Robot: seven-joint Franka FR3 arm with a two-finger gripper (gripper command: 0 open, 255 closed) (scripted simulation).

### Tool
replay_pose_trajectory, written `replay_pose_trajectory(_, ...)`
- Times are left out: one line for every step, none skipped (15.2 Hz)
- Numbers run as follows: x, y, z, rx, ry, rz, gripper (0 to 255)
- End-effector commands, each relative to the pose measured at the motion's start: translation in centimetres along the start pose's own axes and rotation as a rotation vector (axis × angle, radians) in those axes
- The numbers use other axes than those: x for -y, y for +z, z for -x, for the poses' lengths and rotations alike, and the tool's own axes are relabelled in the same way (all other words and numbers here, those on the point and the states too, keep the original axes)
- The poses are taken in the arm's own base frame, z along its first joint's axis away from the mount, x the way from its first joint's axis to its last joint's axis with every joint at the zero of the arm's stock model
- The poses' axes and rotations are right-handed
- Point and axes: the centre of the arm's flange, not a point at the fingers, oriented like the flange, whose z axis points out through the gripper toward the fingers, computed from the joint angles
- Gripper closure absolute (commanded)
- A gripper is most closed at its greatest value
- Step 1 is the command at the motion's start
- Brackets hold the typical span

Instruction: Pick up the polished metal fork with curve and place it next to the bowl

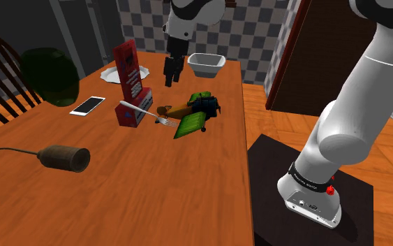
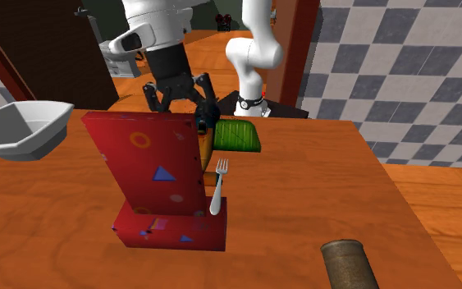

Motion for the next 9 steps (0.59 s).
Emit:
replay_pose_trajectory(2.0,2.3,-0.7,0.017,-0.034,0.04,0)
replay_pose_trajectory(3.0,3.4,-0.9,0.026,-0.051,0.061,0)
replay_pose_trajectory(4.0,4.5,-1.1,0.035,-0.068,0.082,0)
replay_pose_trajectory(5.0,5.7,-1.3,0.044,-0.086,0.103,0)
replay_pose_trajectory(5.9,6.9,-1.5,0.053,-0.103,0.124,0)
replay_pose_trajectory(6.8,8.2,-1.6,0.062,-0.12,0.144,0)
replay_pose_trajectory(7.8,9.4,-1.7,0.071,-0.137,0.165,0)
replay_pose_trajectory(8.4,10.3,-1.8,0.078,-0.15,0.181,0)
replay_pose_trajectory(8.3,10.9,-1.8,0.078,-0.15,0.181,0)
